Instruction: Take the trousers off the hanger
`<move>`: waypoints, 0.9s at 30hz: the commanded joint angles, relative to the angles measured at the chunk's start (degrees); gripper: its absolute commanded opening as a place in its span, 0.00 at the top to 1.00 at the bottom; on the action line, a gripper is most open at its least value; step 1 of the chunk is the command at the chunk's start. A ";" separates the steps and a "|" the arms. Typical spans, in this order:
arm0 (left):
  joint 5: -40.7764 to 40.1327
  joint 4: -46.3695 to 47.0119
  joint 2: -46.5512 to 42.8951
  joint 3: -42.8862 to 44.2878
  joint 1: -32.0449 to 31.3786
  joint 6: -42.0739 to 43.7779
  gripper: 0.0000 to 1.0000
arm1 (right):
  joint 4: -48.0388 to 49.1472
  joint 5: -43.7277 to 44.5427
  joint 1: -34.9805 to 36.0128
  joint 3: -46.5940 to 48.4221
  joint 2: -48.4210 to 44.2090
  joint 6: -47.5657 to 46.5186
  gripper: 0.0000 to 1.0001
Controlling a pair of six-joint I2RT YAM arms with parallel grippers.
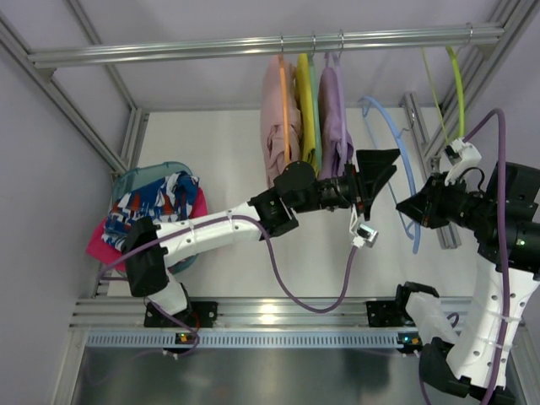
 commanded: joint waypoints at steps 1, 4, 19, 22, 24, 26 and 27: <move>2.79 3.89 3.37 4.18 -0.12 2.86 0.33 | -5.64 -1.81 0.68 1.37 -1.57 -0.66 1.00; 3.85 3.37 5.83 6.55 -0.12 4.44 0.34 | -5.73 -1.55 0.68 1.98 -2.10 -0.22 1.00; 3.41 0.38 11.73 14.38 -0.21 4.98 0.97 | -5.56 0.29 2.79 0.49 -2.55 1.36 1.00; 2.18 1.51 12.34 14.56 -0.21 2.78 1.00 | -4.51 3.79 2.79 1.28 -2.80 3.29 0.83; 1.30 3.88 12.61 14.65 -0.21 1.38 1.00 | -3.80 6.17 2.79 1.98 -3.42 4.09 0.64; 0.16 5.21 13.48 15.78 -0.21 -1.61 1.00 | -2.75 8.81 2.79 2.77 -4.56 4.44 0.45; -1.06 5.56 14.10 16.57 -0.21 -2.49 1.00 | -2.48 9.69 2.79 3.82 -5.09 4.35 0.40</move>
